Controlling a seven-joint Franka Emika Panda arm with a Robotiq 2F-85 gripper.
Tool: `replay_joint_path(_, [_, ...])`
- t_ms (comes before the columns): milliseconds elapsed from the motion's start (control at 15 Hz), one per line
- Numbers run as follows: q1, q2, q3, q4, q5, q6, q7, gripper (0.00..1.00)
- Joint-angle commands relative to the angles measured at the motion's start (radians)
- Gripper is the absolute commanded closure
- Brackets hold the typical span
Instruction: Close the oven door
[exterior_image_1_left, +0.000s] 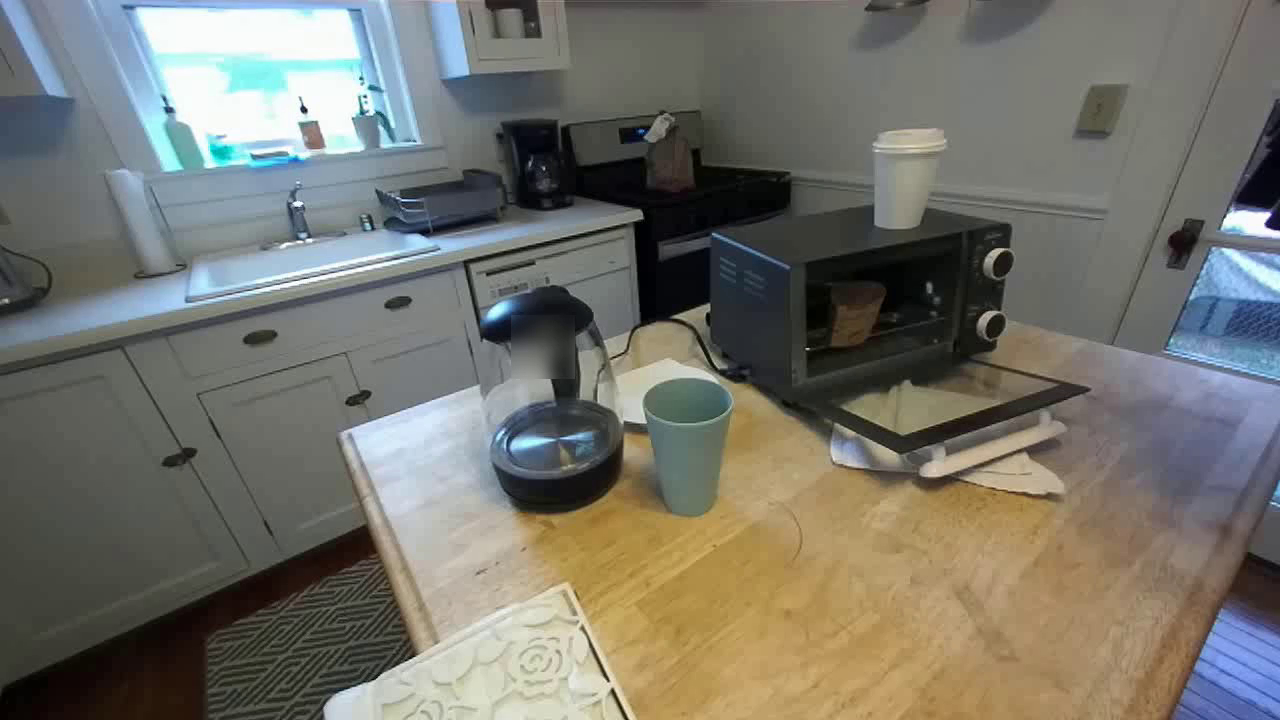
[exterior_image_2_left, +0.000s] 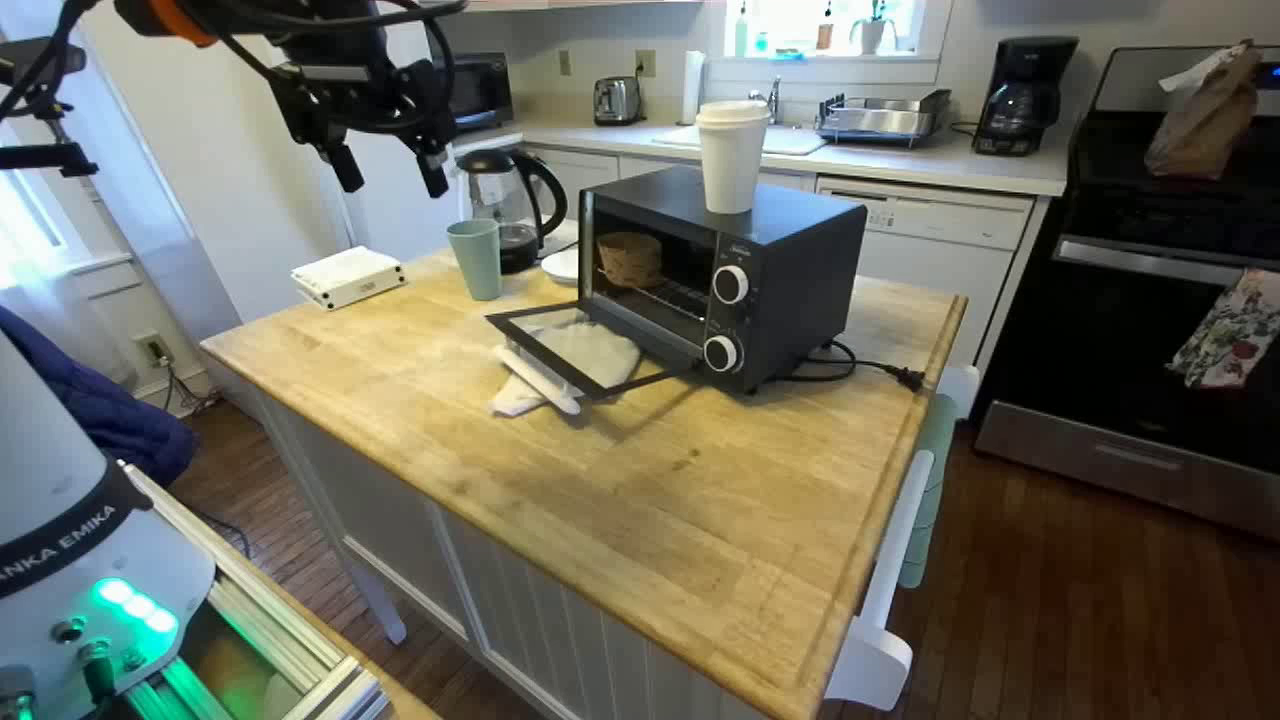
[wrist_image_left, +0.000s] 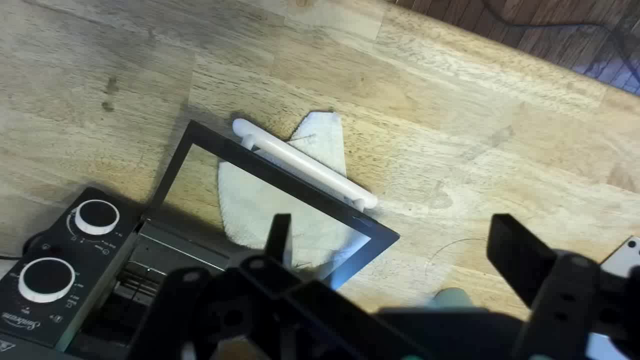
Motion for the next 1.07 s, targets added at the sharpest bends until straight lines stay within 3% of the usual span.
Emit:
replay_joint_path(0, [-0.001,0.0,0.002,0.002,0.002,-0.003,-0.001,0.0])
replay_joint_path(200, [-0.001,0.0,0.002,0.002,0.002,-0.003,-0.001,0.0])
replay_joint_path(400, [0.073,0.044,-0.034,0.001,0.01,0.009,-0.129,0.0])
replay_joint_path(667, [0.118,0.129,-0.024,-0.004,-0.021,0.011,-0.269,0.0])
replay_joint_path(933, [0.066,0.248,0.031,-0.007,-0.169,0.061,-0.316,0.0])
replay_joint_path(1000, [0.075,0.187,0.027,-0.008,-0.098,0.03,-0.286,0.0])
